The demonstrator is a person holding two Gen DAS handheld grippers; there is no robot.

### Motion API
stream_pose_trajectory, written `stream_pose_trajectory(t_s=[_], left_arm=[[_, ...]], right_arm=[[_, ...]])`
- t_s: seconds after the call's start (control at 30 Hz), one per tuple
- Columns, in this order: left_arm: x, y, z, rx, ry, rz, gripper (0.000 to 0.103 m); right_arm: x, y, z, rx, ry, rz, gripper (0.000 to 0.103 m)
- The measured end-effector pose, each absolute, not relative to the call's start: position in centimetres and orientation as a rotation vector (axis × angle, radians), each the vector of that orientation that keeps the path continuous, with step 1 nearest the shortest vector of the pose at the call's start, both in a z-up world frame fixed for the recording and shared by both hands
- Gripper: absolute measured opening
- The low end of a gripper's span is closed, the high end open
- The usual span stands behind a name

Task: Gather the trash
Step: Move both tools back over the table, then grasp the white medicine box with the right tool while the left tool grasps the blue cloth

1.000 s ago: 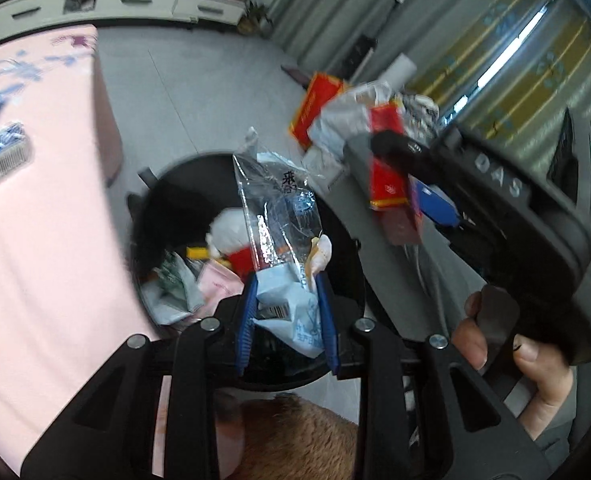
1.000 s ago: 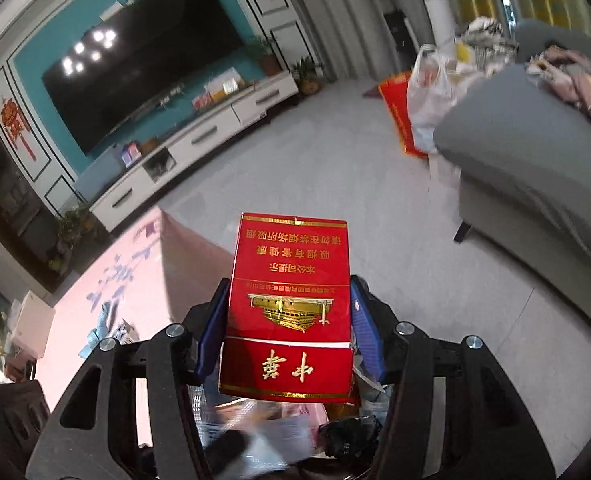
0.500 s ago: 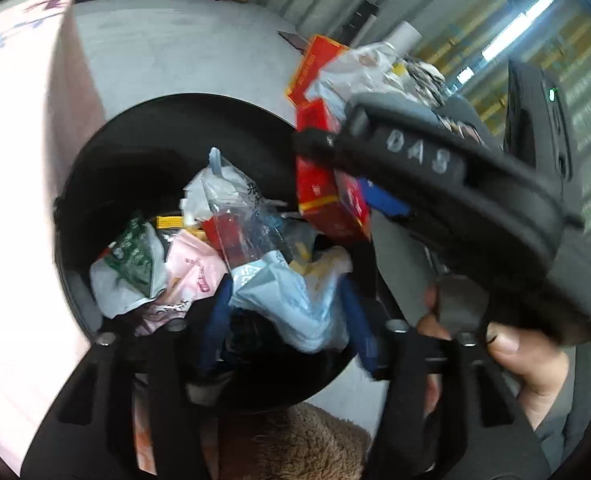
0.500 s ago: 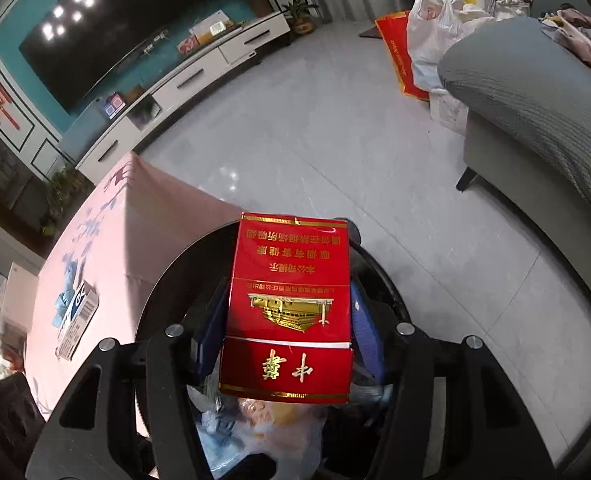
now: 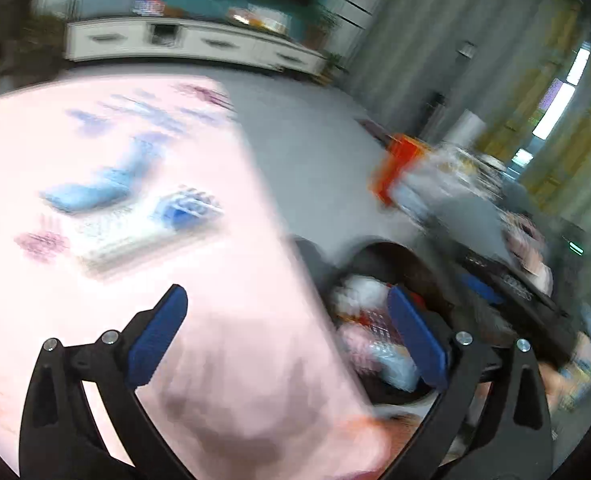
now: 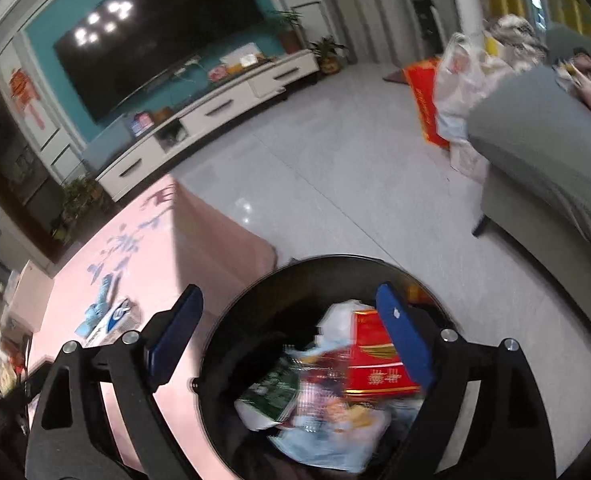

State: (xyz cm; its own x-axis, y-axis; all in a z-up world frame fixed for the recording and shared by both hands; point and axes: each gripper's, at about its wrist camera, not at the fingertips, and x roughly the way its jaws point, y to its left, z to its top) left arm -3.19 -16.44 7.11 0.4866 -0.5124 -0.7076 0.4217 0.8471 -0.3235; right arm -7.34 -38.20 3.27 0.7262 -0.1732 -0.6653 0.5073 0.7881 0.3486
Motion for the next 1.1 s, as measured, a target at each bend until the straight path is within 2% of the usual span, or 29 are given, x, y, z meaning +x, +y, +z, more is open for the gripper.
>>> stream_pose_trajectory(t_s=[0.13, 0.27, 0.4, 0.47, 0.57, 0.6, 0.63, 0.8, 0.87, 0.93, 1.03, 1.1], left_arm=[[0.6, -9.4, 7.4, -0.161, 0.848, -0.38, 0.099], [4.1, -3.6, 7.0, -0.27, 0.874, -0.253, 0.099], [5.9, -1.5, 6.2, -0.295, 0.884, -0.245, 0.099], [6.7, -1.0, 5.3, -0.302, 0.906, -0.237, 0.095], [7.8, -1.1, 4.2, -0.321, 0.935, -0.256, 0.077], [8.3, -1.2, 3.9, -0.325, 0.941, -0.264, 0.065], [8.8, -1.3, 3.6, -0.329, 0.949, -0.268, 0.059], [10.6, -1.3, 3.0, -0.405, 0.97, -0.3, 0.058], [10.8, -1.3, 3.1, -0.398, 0.966, -0.294, 0.058], [11.3, -1.4, 3.2, -0.39, 0.963, -0.291, 0.058], [11.6, -2.2, 3.1, -0.374, 0.973, -0.311, 0.058], [11.8, -3.0, 3.1, -0.356, 0.976, -0.333, 0.058]], right_arm=[[-3.7, -34.3, 3.7, 0.482, 0.695, -0.29, 0.087], [0.8, -29.8, 3.7, 0.438, 0.745, -0.168, 0.087], [6.8, -24.3, 2.2, 0.361, 0.859, -0.031, 0.087], [9.1, -22.3, 1.1, 0.346, 0.92, 0.0, 0.087], [11.9, -19.9, -0.2, 0.344, 0.979, 0.01, 0.087], [12.5, -19.3, -0.6, 0.344, 0.994, 0.002, 0.087], [13.0, -18.9, -0.9, 0.344, 1.003, -0.019, 0.087], [14.3, -17.6, -2.1, 0.3, 1.03, -0.203, 0.087], [14.2, -17.4, -2.8, 0.353, 1.032, -0.198, 0.092], [14.6, -16.9, -3.2, 0.361, 1.022, -0.213, 0.092], [15.4, -15.5, -3.6, 0.244, 1.007, -0.239, 0.092], [15.1, -15.0, -3.6, 0.177, 0.981, -0.246, 0.079]])
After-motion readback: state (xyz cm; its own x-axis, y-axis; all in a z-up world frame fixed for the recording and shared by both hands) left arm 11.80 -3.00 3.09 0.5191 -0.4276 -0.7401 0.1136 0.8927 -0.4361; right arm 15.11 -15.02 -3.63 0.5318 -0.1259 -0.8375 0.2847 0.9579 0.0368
